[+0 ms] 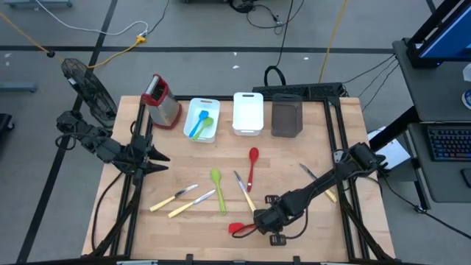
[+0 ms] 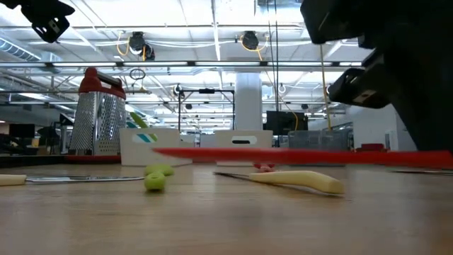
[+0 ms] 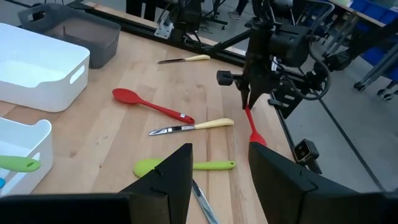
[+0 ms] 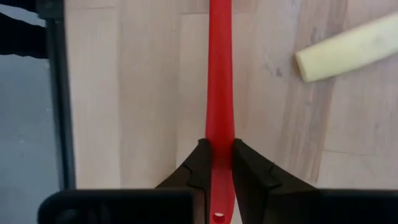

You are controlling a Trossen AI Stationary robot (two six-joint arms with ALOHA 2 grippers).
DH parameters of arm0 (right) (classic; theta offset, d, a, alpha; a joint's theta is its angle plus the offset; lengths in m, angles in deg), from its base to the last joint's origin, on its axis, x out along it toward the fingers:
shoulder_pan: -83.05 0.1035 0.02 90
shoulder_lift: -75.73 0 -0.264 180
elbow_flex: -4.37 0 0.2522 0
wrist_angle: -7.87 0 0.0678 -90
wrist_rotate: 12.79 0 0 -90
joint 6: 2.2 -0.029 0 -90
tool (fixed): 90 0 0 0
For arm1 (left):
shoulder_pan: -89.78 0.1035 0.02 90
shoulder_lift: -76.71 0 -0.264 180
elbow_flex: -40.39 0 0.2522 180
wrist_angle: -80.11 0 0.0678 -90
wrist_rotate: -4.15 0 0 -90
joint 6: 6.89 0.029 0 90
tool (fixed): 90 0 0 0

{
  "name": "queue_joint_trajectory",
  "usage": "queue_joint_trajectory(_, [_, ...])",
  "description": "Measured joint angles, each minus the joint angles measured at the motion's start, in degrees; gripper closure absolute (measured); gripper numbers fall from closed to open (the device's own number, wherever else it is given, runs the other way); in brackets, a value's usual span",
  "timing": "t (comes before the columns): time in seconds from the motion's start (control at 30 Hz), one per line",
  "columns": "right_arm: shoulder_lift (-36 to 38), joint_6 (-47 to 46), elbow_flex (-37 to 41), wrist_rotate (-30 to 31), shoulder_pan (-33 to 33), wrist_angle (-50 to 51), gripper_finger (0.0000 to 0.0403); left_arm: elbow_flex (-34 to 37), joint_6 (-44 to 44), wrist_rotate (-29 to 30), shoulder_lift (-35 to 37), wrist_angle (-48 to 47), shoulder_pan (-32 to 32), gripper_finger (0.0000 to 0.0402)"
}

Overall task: Pick & Place Kitchen Items
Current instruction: Put the red spatula into the left white bin

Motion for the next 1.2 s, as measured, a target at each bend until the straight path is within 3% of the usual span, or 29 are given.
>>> queue_joint_trajectory(0.3, [4.4,1.1,-0.1,0.0,-1.6,-5.5,0.0372,0.0,2.2,0.0,-0.7,5.3,0.0,0.0243])
queue_joint_trajectory(0.47, [7.6,2.9,-0.1,0.4,-4.6,-11.8,0.0401,0.0,4.4,0.1,-3.3,10.7,0.0,0.0243])
queue_joint_trajectory(0.67, [10.2,5.7,-0.1,0.2,-9.0,-19.1,0.0399,0.0,4.9,0.1,-7.4,13.1,0.0,0.0243])
queue_joint_trajectory(1.07, [10.3,10.3,-0.2,-0.2,-14.2,-14.2,0.0401,0.0,3.5,2.6,-9.6,9.6,0.0,0.0243])
queue_joint_trajectory(1.2, [10.2,14.4,-0.2,-4.6,-13.1,-17.3,0.0401,0.0,3.1,2.6,-9.8,9.2,0.0,0.0243])
